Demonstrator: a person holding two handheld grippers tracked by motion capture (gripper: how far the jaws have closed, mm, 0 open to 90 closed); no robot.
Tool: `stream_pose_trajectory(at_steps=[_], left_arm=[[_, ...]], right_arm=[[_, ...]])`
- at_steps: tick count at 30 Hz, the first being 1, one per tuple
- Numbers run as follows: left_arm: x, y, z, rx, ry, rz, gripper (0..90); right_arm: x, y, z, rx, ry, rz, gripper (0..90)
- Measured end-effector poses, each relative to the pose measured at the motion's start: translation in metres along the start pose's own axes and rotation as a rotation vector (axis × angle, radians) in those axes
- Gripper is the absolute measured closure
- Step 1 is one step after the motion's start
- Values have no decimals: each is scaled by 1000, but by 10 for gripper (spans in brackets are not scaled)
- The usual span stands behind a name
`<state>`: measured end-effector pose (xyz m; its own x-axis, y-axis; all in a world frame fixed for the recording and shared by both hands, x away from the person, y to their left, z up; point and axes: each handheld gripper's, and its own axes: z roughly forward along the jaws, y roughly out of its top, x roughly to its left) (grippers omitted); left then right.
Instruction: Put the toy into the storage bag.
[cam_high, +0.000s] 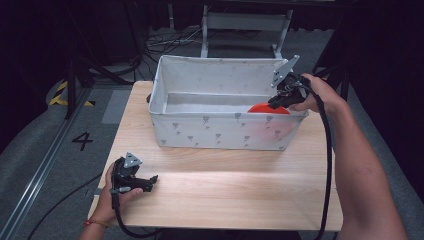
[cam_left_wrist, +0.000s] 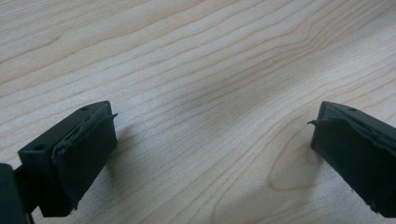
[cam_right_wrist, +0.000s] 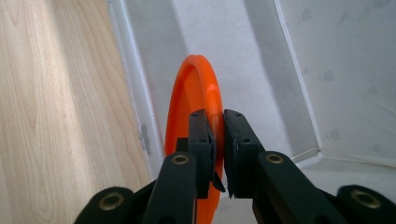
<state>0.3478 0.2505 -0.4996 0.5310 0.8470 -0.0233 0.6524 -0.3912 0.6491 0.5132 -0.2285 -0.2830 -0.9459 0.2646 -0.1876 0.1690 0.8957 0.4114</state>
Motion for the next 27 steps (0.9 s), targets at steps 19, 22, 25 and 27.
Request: stream_pose_trajectory(at_steps=[19, 22, 25, 27], left_arm=[[0, 0, -1, 8, -6, 3, 5], [0, 0, -1, 8, -6, 3, 5], [0, 0, -1, 5, -4, 3, 6], [0, 0, -1, 4, -4, 3, 5]], right_arm=[[-6, 3, 14, 99, 21, 2, 824], [-7, 2, 15, 106, 33, -2, 823], [-9, 0, 16, 111, 35, 15, 822], [-11, -2, 18, 120, 41, 31, 821]])
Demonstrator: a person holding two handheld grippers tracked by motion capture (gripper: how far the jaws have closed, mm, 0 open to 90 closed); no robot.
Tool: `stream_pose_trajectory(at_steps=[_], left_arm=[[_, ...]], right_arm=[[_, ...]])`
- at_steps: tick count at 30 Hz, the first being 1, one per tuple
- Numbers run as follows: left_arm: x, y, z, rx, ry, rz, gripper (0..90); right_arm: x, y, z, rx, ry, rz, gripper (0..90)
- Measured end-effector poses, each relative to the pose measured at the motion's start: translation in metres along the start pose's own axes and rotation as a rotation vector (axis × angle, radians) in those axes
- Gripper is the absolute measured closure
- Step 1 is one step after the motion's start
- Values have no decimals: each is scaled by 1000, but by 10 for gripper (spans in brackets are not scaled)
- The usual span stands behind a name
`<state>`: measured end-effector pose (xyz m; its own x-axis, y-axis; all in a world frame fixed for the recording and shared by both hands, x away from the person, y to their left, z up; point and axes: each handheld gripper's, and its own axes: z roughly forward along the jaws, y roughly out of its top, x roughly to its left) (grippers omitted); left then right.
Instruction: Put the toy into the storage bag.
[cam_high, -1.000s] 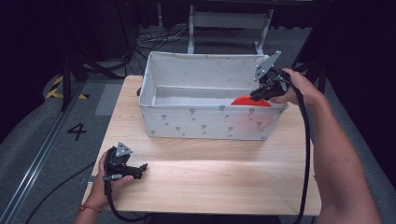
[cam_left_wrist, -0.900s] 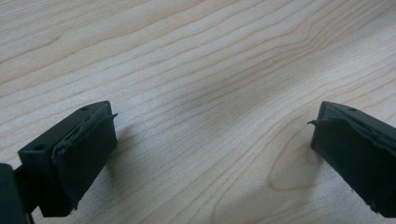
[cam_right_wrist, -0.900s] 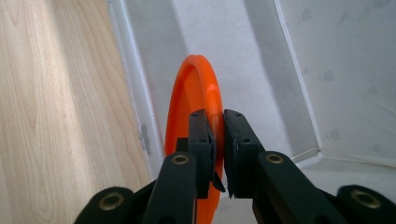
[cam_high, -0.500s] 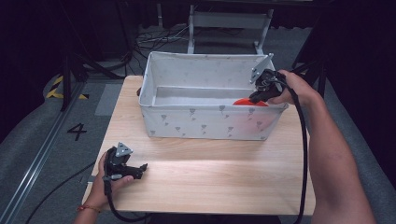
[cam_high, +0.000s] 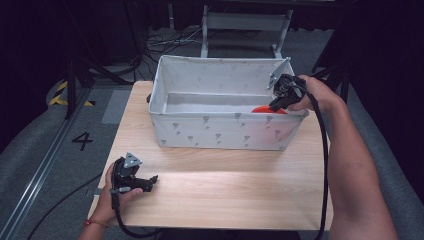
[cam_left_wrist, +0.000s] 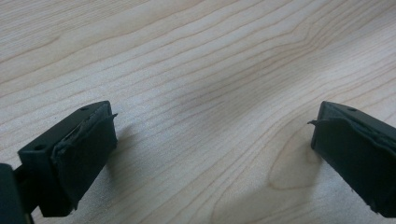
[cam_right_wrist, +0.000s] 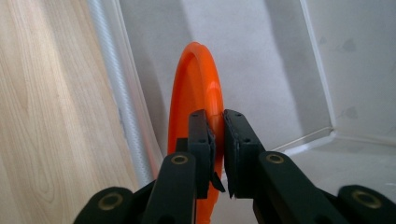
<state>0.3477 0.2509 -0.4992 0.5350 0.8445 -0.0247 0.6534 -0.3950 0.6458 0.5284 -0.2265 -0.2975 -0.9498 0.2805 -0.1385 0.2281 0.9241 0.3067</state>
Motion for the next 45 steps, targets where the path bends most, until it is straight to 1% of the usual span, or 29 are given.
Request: stream_pose_trajectory(at_steps=[2, 6, 8, 10, 11, 12, 13, 14, 16, 18, 22, 25, 27, 29, 30, 32, 34, 36, 38, 39, 40, 41, 42, 43, 44, 45], left_arm=[[0, 0, 0, 3, -2, 1, 5], [0, 0, 0, 4, -2, 1, 5], [0, 0, 0, 3, -3, 0, 5], [0, 0, 0, 4, -2, 0, 5], [0, 0, 0, 3, -2, 1, 5], [0, 0, 0, 4, -2, 1, 5], [0, 0, 0, 3, -2, 1, 5], [0, 0, 0, -1, 0, 0, 5], [0, 0, 0, 4, -2, 0, 5], [0, 0, 0, -1, 1, 0, 5], [0, 0, 0, 3, -2, 1, 5], [0, 0, 0, 4, -2, 0, 5], [0, 0, 0, 4, -2, 1, 5], [0, 0, 0, 4, -2, 0, 5], [0, 0, 0, 3, -2, 1, 5], [0, 0, 0, 4, -2, 0, 5], [0, 0, 0, 3, -2, 1, 5], [0, 0, 0, 3, -2, 1, 5], [0, 0, 0, 3, -2, 1, 5], [0, 0, 0, 3, -2, 1, 5], [0, 0, 0, 3, -2, 1, 5], [0, 0, 0, -1, 1, 0, 5], [0, 0, 0, 4, -3, 0, 5], [0, 0, 0, 3, -2, 1, 5], [0, 0, 0, 3, -2, 0, 5], [0, 0, 0, 4, -2, 1, 5]], right_arm=[[0, -1, 3, 3, 5, 2, 820], [1, -1, 6, 13, -2, -1, 816], [3, -1, 5, -14, -7, 7, 832], [4, 0, 1, -55, -14, 17, 837], [5, 0, 0, -62, -11, 15, 835], [6, 1, 0, -56, -17, 11, 834], [6, 1, 0, -45, -34, 11, 834], [6, 2, 0, -43, -46, 20, 829], [7, 2, -1, -60, -52, 12, 815], [9, 3, -4, -86, -57, 17, 806], [10, 3, -7, -117, -64, 18, 797], [10, 3, -9, -155, -70, 27, 779], [11, 3, -11, -175, -85, 42, 765], [11, 2, -12, -189, -93, 46, 745], [11, 2, -13, -198, -105, 59, 742], [12, 0, -15, -232, -113, 77, 704], [13, -2, -17, -251, -120, 90, 677], [16, -3, -19, -268, -130, 105, 610], [17, -5, -20, -285, -147, 130, 570], [19, -5, -21, -291, -157, 139, 522], [18, -6, -21, -295, -173, 154, 487], [19, -6, -23, -306, -188, 184, 467], [19, -8, -24, -319, -184, 197, 430], [21, -9, -26, -334, -201, 201, 394], [21, -10, -28, -351, -231, 227, 367], [21, -11, -29, -367, -228, 247, 351]])
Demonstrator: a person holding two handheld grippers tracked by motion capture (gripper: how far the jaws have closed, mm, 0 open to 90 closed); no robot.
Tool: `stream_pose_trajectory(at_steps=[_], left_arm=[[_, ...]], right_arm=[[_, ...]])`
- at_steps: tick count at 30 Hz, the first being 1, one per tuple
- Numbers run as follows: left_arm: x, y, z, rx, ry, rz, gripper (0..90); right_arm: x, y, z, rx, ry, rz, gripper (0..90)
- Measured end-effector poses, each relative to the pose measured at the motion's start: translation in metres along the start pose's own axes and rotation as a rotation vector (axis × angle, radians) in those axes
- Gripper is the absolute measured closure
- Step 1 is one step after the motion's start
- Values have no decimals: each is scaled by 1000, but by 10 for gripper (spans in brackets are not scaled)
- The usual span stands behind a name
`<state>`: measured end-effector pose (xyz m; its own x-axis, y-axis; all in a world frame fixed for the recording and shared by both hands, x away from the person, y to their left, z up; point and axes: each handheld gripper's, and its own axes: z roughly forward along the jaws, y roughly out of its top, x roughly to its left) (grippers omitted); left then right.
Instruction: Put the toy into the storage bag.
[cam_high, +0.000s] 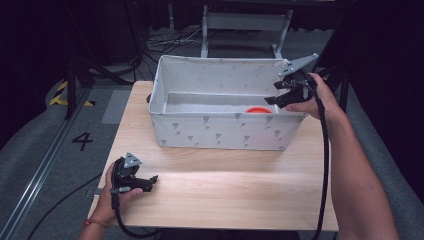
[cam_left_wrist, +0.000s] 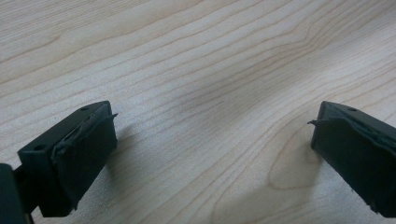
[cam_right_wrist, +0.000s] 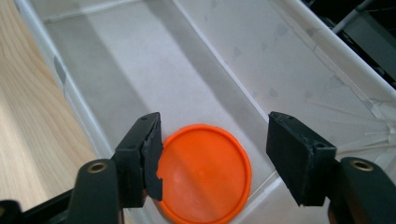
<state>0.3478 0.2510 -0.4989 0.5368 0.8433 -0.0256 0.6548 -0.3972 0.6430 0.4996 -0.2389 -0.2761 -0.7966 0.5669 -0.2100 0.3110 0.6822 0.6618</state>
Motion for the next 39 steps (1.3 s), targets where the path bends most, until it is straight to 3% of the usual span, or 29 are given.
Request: stream_pose_trajectory(at_steps=[4, 8, 13, 21, 39], left_arm=[[0, 0, 0, 0, 0, 0, 5], [0, 0, 0, -4, 2, -1, 5], [0, 0, 0, 0, 0, 0, 5], [0, 0, 0, -3, 2, -1, 5], [0, 0, 0, 0, 0, -1, 5]], right_arm=[[-2, -5, -8, -36, -26, 42, 269], [-2, -10, -14, -63, -63, 75, 248], [1, -18, -21, -91, -76, 100, 221], [10, -27, -37, -93, -128, 105, 211], [37, -53, -63, -131, -166, 73, 201]])
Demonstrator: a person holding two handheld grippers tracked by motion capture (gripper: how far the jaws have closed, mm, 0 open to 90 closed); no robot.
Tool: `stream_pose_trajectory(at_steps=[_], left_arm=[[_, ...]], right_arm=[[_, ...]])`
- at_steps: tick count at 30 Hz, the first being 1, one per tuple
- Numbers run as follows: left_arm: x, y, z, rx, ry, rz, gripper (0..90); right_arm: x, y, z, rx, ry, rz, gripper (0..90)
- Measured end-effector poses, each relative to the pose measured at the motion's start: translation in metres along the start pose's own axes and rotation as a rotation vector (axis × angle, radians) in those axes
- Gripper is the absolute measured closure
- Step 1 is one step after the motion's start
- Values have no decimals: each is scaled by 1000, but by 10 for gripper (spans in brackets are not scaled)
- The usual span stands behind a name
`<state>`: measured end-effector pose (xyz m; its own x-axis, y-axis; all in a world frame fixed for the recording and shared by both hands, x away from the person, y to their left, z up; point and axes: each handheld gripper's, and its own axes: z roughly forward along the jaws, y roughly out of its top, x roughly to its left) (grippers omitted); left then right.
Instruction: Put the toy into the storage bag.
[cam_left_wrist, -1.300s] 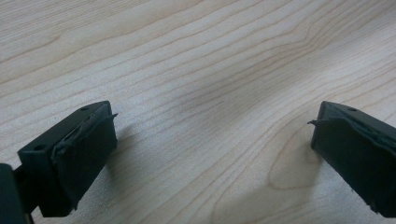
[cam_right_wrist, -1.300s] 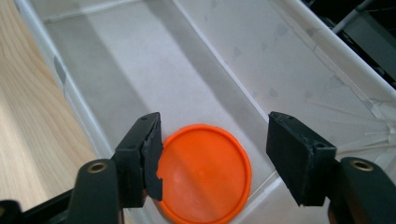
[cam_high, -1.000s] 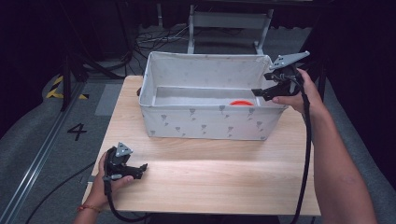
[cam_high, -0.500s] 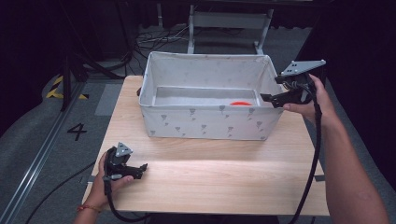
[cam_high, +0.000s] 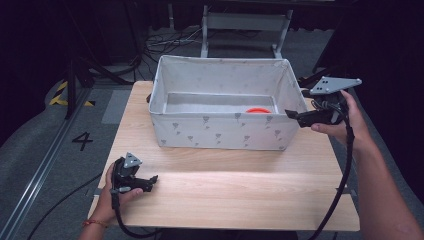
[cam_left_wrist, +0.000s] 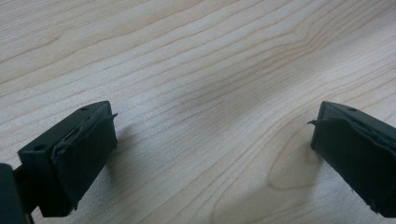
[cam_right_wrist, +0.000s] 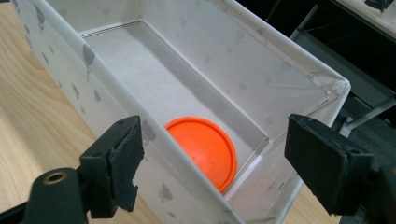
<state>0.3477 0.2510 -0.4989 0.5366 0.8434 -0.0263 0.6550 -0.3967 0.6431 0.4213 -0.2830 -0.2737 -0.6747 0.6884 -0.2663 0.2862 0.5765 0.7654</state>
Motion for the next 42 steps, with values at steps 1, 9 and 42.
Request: stream_pose_trajectory(at_steps=[1, 9, 42], left_arm=[[0, 0, 0, 0, 0, 0, 5], [0, 0, 0, 0, 0, 0, 5], [0, 0, 0, 0, 1, 1, 6]], right_arm=[[1, -2, -1, 1, -2, -1, 201], [12, -22, -9, -1, -22, -16, 199], [44, -123, 2, 149, -33, 10, 201]])
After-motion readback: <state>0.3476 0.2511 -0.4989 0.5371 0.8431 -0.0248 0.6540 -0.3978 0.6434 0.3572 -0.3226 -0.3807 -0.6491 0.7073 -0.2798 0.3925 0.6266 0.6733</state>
